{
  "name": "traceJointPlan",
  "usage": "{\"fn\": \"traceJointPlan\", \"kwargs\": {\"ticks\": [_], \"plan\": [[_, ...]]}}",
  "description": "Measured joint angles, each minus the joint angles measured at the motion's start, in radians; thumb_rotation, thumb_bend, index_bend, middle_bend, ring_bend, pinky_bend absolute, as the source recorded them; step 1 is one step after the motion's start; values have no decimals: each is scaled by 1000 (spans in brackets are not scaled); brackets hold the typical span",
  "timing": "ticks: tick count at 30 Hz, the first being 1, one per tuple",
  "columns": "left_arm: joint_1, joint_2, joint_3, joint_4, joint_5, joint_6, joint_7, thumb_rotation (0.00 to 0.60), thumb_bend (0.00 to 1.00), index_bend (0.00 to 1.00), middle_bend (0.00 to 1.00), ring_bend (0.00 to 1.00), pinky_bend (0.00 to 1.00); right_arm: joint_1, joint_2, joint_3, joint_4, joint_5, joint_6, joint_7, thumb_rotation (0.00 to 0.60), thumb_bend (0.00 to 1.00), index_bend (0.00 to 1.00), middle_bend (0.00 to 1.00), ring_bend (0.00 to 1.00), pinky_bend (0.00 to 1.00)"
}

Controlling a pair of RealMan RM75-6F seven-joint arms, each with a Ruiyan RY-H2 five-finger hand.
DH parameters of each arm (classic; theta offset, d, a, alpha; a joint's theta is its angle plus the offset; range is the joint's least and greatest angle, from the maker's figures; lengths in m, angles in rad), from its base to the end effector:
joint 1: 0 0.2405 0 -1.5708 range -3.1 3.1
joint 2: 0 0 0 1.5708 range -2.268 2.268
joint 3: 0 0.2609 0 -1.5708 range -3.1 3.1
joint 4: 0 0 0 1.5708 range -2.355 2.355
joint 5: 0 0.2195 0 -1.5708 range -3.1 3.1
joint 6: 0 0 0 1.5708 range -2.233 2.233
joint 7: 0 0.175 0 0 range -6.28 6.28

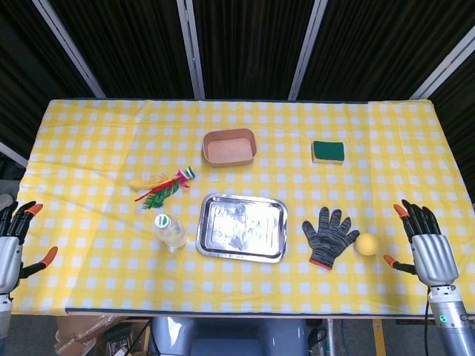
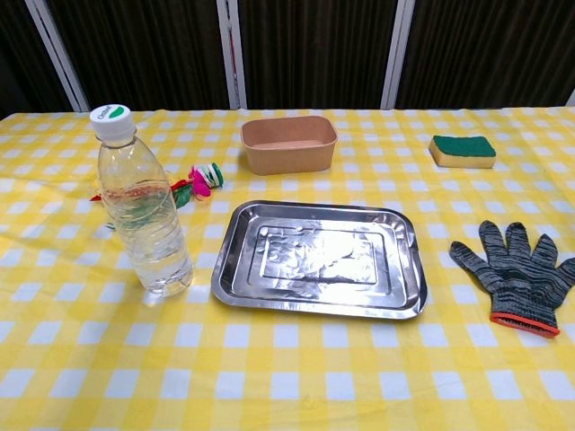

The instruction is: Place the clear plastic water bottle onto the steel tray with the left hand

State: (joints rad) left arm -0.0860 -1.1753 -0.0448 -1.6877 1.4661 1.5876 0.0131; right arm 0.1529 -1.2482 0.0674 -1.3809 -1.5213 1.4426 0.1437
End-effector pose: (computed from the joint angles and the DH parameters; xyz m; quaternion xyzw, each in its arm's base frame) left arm -0.2979 0.2099 0.1452 -0.5428 -0.4029 -0.4433 0.5886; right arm -0.3366 -0.2429 0.1282 0.6027 -0.3855 0.4159 0.5614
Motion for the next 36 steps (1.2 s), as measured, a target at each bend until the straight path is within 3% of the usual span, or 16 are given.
{"fn": "traceJointPlan", "kwargs": {"ticks": [30,36], "plan": [[-12,-26,-2,5,16,-66,-11,600,289,144,113,0,0,-14,20,-10,-27,8,-7,-10,600,49,54,0,0,0],[-28,-53,-5,-8,15,-99,-122,600,277,151,113,0,0,-14,24,-13,-34,2,-9,7,600,50,54,0,0,0]]}}
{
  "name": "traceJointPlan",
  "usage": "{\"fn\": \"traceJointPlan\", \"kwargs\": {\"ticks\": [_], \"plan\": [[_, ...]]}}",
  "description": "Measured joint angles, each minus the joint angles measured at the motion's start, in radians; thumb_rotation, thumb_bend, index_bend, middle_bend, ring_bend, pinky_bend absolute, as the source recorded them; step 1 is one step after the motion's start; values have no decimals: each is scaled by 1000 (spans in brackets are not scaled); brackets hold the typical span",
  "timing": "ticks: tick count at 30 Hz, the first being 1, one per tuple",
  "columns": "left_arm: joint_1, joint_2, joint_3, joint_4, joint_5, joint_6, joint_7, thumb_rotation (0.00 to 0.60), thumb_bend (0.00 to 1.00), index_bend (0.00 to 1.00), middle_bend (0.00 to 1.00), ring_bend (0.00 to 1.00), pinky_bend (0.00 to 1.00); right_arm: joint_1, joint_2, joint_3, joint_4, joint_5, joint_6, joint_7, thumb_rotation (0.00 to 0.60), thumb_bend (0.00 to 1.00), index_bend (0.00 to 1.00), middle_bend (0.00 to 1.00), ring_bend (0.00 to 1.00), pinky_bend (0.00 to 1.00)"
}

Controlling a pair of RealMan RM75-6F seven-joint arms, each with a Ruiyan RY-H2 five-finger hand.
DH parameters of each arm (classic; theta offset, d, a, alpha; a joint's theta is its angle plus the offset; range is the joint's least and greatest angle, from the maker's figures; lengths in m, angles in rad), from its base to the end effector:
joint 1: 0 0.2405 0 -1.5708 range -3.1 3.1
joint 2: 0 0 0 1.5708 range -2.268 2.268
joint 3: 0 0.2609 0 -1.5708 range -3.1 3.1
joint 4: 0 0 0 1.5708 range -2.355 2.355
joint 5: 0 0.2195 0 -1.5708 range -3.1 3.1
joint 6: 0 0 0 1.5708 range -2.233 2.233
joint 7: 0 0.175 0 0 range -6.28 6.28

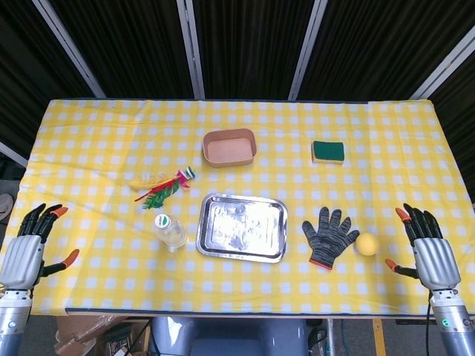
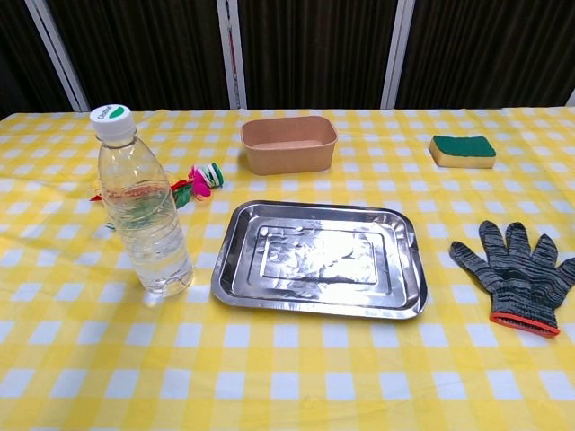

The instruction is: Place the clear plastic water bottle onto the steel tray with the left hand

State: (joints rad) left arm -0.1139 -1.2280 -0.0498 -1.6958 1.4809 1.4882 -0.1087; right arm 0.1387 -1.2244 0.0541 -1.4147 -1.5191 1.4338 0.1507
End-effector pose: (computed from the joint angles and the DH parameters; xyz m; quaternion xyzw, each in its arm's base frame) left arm -0.2855 0.2190 0.1116 -0.5351 -0.4700 -0.4764 0.5155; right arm -0.3380 -0.2348 0.1292 0.6012 -0.4010 0.4096 0.5568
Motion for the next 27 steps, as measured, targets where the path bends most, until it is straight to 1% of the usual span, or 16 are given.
{"fn": "traceJointPlan", "kwargs": {"ticks": [3,6,9,13,17,22,27], "plan": [[-26,-27,-7,-3,-13,-59,-107,600,276,151,112,0,0,2,2,-1,1,1,-7,9,600,49,54,0,0,0],[-66,-56,-17,-4,-39,-154,-185,600,269,151,112,0,0,3,4,-1,0,-3,-6,19,600,49,54,0,0,0],[-116,-88,-28,-5,-68,-258,-239,600,265,151,111,0,0,4,6,-2,1,-2,-12,26,600,49,54,0,0,0],[-182,-146,-42,-5,-96,-359,-269,600,265,152,112,0,0,5,8,-3,-2,-4,-14,31,600,49,54,0,0,0],[-227,-210,-55,0,-121,-411,-275,600,265,152,112,0,0,8,12,-7,-5,-2,-25,33,600,49,54,0,0,0],[-248,-265,-62,18,-130,-420,-266,600,265,152,115,0,0,8,14,-7,-7,-3,-26,34,600,50,54,0,0,0],[-271,-322,-81,39,-157,-431,-258,600,268,152,137,0,0,9,15,-8,-9,-5,-27,37,600,49,54,0,0,0]]}}
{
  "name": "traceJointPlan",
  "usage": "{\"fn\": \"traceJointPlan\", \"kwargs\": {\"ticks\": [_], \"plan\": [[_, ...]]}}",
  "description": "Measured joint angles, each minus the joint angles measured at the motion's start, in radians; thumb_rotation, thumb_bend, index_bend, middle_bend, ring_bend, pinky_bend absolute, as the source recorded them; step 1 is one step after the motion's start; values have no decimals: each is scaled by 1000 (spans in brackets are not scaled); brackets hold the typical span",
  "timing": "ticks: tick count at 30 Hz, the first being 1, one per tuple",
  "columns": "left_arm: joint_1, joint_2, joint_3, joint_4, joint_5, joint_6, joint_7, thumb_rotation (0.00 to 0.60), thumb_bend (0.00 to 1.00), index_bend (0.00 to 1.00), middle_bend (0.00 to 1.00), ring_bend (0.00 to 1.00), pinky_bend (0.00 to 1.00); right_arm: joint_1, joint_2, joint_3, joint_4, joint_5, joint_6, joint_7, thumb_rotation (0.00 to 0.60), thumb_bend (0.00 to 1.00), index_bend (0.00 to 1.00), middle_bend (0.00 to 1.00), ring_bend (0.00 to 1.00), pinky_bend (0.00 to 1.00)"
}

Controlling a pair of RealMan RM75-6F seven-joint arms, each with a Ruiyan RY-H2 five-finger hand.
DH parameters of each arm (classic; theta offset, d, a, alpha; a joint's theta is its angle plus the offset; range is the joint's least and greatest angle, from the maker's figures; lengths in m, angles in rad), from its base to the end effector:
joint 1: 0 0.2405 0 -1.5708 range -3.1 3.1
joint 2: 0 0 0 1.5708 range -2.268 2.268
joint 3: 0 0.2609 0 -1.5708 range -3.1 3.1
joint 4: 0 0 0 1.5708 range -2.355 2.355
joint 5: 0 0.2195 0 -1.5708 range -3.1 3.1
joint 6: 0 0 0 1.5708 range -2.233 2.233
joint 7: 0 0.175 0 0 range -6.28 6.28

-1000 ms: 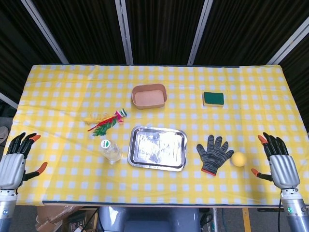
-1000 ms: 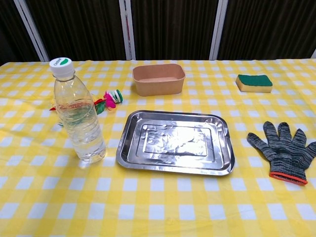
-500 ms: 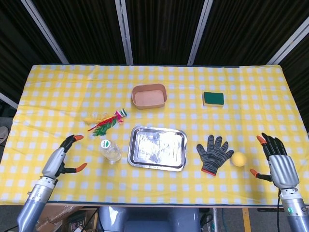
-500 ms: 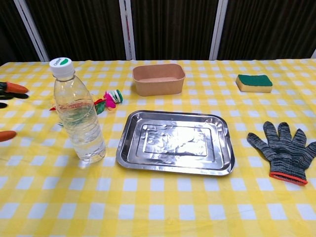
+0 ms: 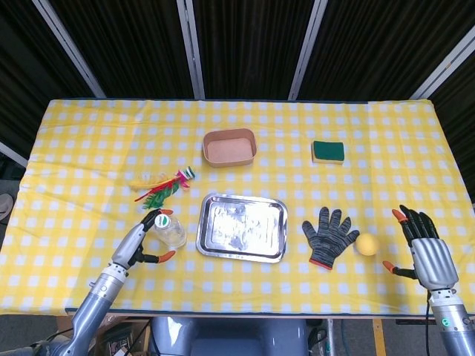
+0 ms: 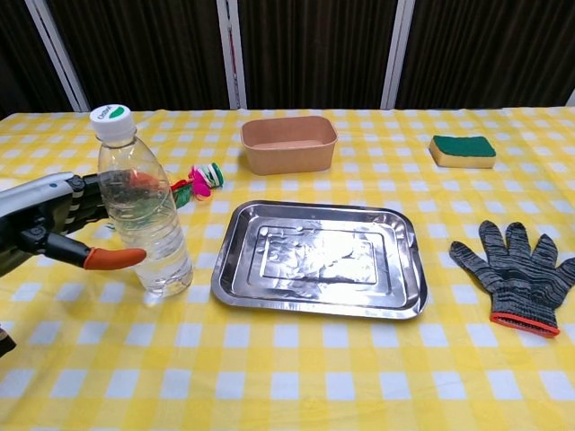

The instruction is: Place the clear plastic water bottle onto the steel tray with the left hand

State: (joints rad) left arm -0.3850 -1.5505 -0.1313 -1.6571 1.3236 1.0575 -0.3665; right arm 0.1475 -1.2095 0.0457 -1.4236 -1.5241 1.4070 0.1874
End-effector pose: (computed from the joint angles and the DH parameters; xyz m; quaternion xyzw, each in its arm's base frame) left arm -0.1870 0.2773 -0.0394 -0.5015 -0.6657 -0.4964 0.2429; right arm -0.3380 -0.2357 0.1276 0.6043 -0.4168 0.4095 0.5417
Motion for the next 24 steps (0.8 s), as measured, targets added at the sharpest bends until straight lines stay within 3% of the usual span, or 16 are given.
{"fn": "traceJointPlan", "kwargs": {"ticks": [4,8,14,20,24], "plan": [[-15,-34,-9,13,-11,-2,28,600,364,189,225,0,0,-1,2,0,-2,-1,2,6,600,49,54,0,0,0],[-22,-64,-16,26,-23,10,66,600,421,361,366,0,0,-1,6,-1,-4,0,0,10,600,50,54,0,0,0],[-13,-109,-21,56,-22,80,117,600,443,498,503,9,0,0,6,-2,-6,-4,0,11,600,50,54,0,0,0],[-1,-113,-39,54,-36,113,127,600,456,515,519,13,0,1,4,-4,-7,-5,-2,7,600,50,54,0,0,0],[-13,-102,-64,26,-62,83,105,600,456,515,517,13,0,1,1,-5,-6,-3,-5,1,600,49,54,0,0,0]]}}
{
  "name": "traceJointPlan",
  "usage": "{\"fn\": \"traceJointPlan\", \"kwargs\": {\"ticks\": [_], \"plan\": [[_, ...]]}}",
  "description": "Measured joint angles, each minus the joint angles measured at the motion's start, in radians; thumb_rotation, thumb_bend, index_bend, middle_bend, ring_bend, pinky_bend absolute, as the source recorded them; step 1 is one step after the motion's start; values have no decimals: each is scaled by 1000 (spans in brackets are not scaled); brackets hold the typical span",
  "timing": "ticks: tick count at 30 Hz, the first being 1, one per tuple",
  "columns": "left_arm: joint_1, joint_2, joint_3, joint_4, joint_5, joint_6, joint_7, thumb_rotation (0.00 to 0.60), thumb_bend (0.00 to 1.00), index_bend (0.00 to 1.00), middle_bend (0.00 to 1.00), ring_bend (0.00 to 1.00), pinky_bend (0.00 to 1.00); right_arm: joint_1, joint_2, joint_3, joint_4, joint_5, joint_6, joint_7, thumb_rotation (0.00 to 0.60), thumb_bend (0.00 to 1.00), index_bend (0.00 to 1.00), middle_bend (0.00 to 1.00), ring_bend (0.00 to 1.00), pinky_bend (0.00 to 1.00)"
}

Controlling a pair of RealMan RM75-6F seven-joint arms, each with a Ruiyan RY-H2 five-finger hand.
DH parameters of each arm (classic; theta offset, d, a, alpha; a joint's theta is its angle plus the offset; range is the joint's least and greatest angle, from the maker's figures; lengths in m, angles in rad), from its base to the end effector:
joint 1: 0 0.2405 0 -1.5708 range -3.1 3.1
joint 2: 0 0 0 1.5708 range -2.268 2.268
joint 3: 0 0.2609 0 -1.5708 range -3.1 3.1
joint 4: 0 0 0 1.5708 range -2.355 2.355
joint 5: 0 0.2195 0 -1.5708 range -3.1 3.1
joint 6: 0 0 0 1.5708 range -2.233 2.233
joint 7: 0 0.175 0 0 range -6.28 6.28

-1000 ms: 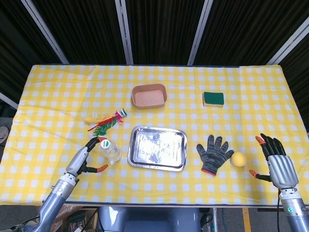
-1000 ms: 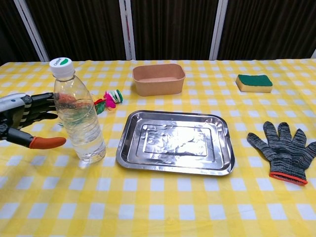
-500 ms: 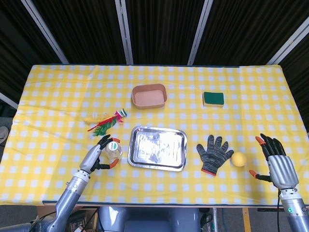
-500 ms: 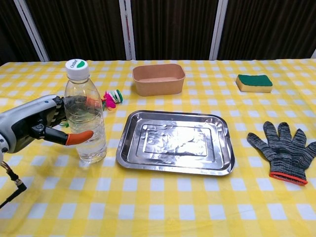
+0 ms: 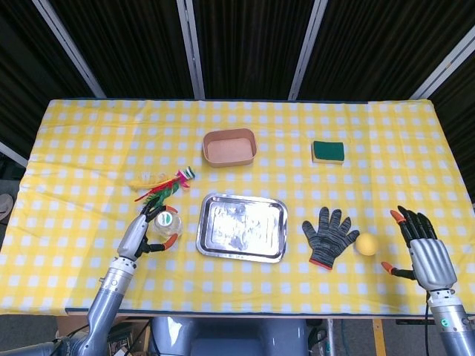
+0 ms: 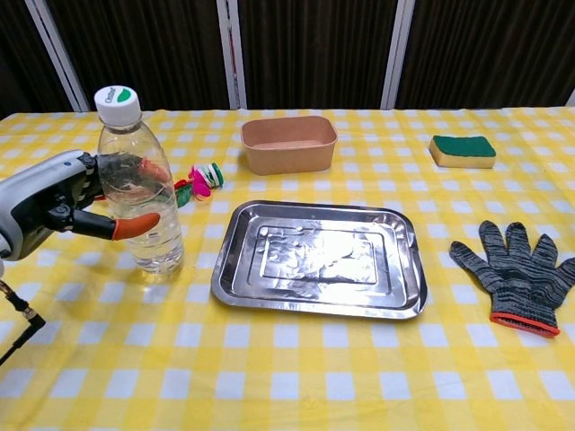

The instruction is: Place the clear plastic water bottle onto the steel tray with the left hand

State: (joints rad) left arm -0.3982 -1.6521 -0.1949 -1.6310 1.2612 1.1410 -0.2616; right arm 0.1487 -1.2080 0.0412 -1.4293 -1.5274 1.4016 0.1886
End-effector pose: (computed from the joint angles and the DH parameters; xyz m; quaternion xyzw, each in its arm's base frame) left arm -0.1687 0.2942 -0.0422 -0.4722 -0.6443 -0.5348 0.2754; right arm -0.3371 -0.2348 0.1256 0.6065 -0.4202 0.4083 0.5375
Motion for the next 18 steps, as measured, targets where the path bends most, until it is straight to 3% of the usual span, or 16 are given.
{"fn": "traceJointPlan", "kwargs": {"ticks": [8,18], "plan": [[-99,64,-133,-151,-144,-185,-103,600,456,514,518,13,0,2,-3,4,3,12,-7,-8,600,49,54,0,0,0],[-178,56,-178,-227,-279,-176,31,600,456,512,515,13,0,3,-2,5,9,12,-9,7,600,49,54,0,0,0]]}}
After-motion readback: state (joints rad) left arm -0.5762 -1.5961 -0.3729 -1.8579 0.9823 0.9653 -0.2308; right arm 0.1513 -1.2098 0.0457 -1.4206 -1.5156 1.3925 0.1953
